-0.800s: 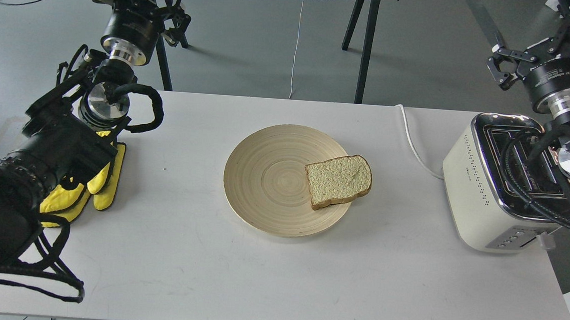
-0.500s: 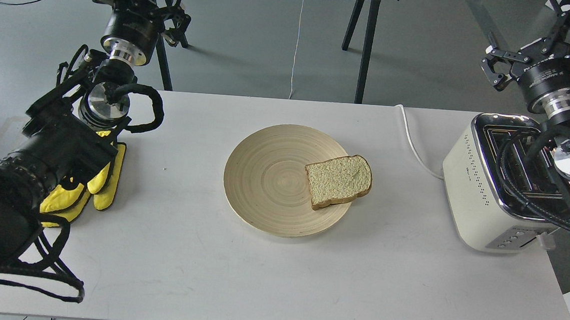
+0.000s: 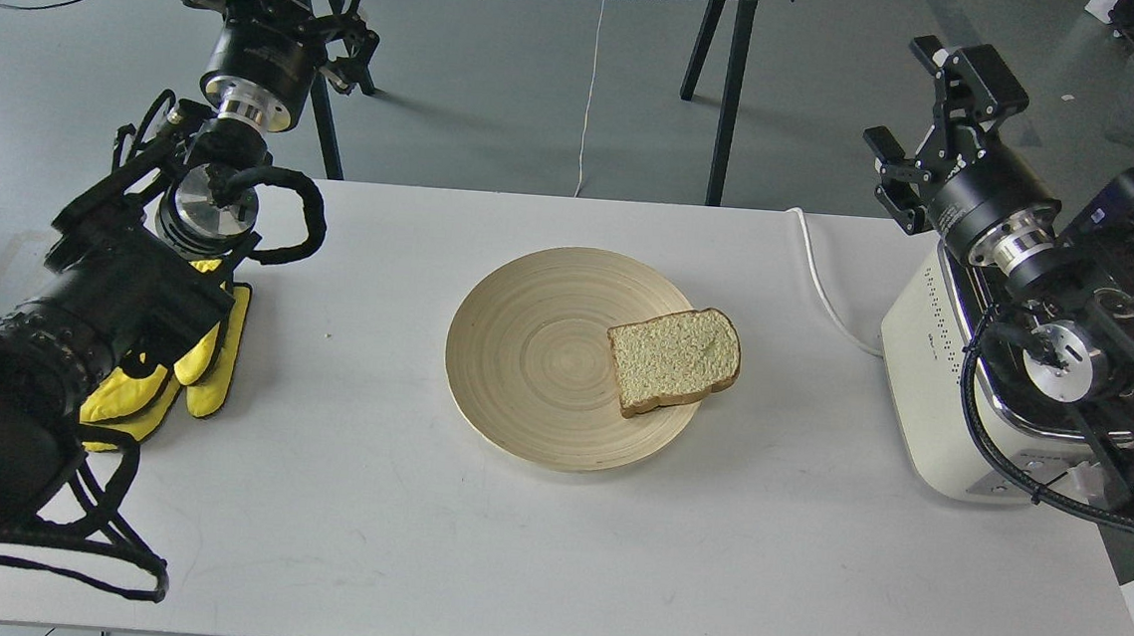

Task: Put bread in toaster with right arm
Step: 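Swing the right gripper away from the toaster toward the plate, then reach the right gripper to the bread slice and pinch its edge, then lift the bread slice with the right gripper up over the toaster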

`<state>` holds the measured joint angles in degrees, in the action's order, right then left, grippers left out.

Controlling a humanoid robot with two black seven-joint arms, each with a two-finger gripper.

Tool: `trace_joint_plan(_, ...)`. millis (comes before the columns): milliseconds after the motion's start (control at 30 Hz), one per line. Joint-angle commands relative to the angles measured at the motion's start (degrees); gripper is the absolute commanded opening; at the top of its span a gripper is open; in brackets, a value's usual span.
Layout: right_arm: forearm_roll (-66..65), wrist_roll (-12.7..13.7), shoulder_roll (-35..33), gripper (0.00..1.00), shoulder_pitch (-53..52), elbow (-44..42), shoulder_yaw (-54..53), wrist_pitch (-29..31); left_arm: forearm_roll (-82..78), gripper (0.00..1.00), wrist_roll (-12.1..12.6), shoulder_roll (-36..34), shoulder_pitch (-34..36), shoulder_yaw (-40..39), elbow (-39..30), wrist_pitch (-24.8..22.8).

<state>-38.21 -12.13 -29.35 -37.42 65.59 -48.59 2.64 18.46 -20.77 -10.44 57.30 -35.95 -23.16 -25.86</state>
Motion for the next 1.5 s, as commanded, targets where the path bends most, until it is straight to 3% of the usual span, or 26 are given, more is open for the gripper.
trace_joint_plan(0, -10.37, 0.01, -0.97, 0.97, 0.76, 2.26, 5.77, -7.54, 0.00, 1.00, -0.06, 0.07, 0.00, 0.00, -0.04, 0.02)
trace_joint_plan(100, -15.91, 0.01, -0.97, 0.97, 0.86, 2.53, 11.92, -11.86, 0.00, 1.00, -0.06, 0.07, 0.00, 0.00, 0.04, 0.02)
trace_joint_plan(467, -21.21, 1.50, 2.80, 0.97, 0.77, -3.18, 28.97, -17.23, 0.00, 1.00, -0.06, 0.07, 0.00, 0.00, -0.05, 0.02)
trace_joint_plan(667, -20.68, 2.55, 7.55, 0.83, 0.86, -8.45, 32.59, -17.50, 0.00, 1.00, -0.15, 0.16, 0.00, 0.00, 0.04, 0.02)
trace_joint_plan(933, -20.24, 2.91, 12.39, 0.75, 0.86, -13.64, 32.77, -16.71, 0.00, 1.00, -0.15, 0.16, 0.00, -0.09, -0.05, 0.02)
trace_joint_plan(1200, -20.15, 2.99, 13.80, 0.55, 0.94, -14.61, 32.86, -15.48, 0.00, 1.00, -0.15, 0.16, 0.00, -0.09, -0.05, 0.02)
trace_joint_plan(1467, -20.15, 4.22, 13.80, 0.19, 1.29, -14.00, 32.95, -14.95, 0.00, 1.00, -0.15, 0.16, 0.00, -0.09, 0.04, 0.11)
